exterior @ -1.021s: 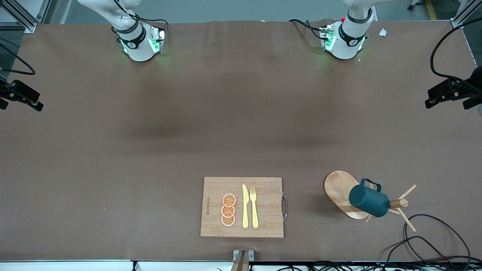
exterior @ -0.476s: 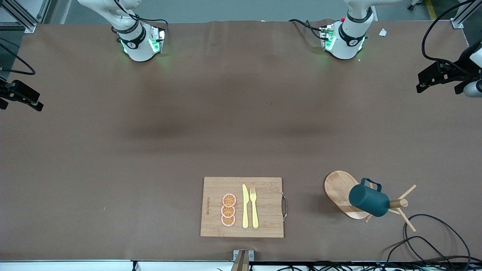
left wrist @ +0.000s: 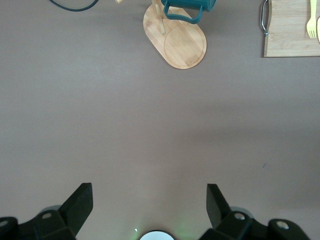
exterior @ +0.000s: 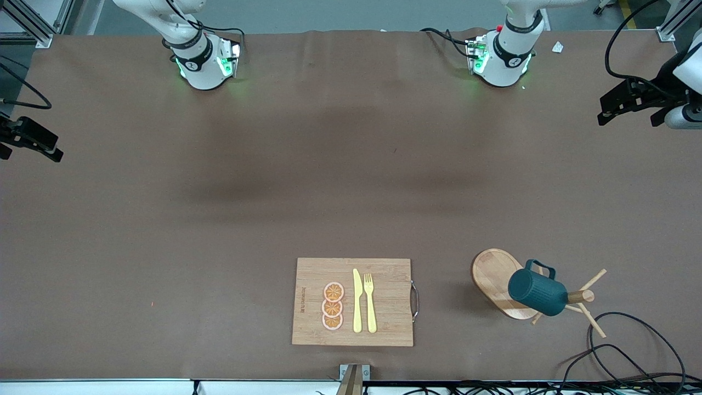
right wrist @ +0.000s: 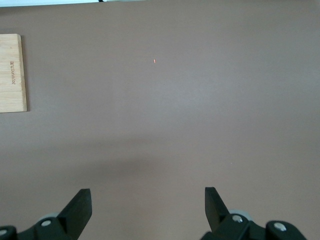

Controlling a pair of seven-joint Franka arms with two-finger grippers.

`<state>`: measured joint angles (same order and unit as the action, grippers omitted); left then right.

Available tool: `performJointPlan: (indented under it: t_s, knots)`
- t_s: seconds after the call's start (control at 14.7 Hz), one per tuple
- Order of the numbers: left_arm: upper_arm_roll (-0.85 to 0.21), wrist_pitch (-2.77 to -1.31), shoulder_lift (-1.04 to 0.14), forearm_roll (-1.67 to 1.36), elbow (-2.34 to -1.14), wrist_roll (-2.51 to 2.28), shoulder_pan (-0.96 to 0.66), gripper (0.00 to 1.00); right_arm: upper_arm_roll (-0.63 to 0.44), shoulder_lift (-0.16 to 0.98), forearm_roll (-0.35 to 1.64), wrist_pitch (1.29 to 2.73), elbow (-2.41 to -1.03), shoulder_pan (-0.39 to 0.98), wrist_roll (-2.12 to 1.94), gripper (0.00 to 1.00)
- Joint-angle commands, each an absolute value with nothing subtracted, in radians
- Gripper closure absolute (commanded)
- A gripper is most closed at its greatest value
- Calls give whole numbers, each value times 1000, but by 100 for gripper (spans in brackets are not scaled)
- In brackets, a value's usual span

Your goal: Pass cup and hang on rack

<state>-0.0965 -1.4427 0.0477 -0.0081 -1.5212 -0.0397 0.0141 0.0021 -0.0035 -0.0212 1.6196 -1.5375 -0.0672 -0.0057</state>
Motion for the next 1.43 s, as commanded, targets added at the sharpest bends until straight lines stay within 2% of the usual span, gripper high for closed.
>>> performJointPlan:
  t_s: [0.0,0.27,1.36]
  knots:
    - [-103,-1453,68,-20,-1548,-75,6,0,18,-25,-3,1617,-1554,-94,-23,0]
    - [-164,-1454,66,-17,-1545,-187,9,0,18,-25,-5,1617,-1554,-94,-23,0]
    - [-152,-1465,37,34,-1514,-78,18,0,18,-25,-3,1617,-1554,-94,-23,0]
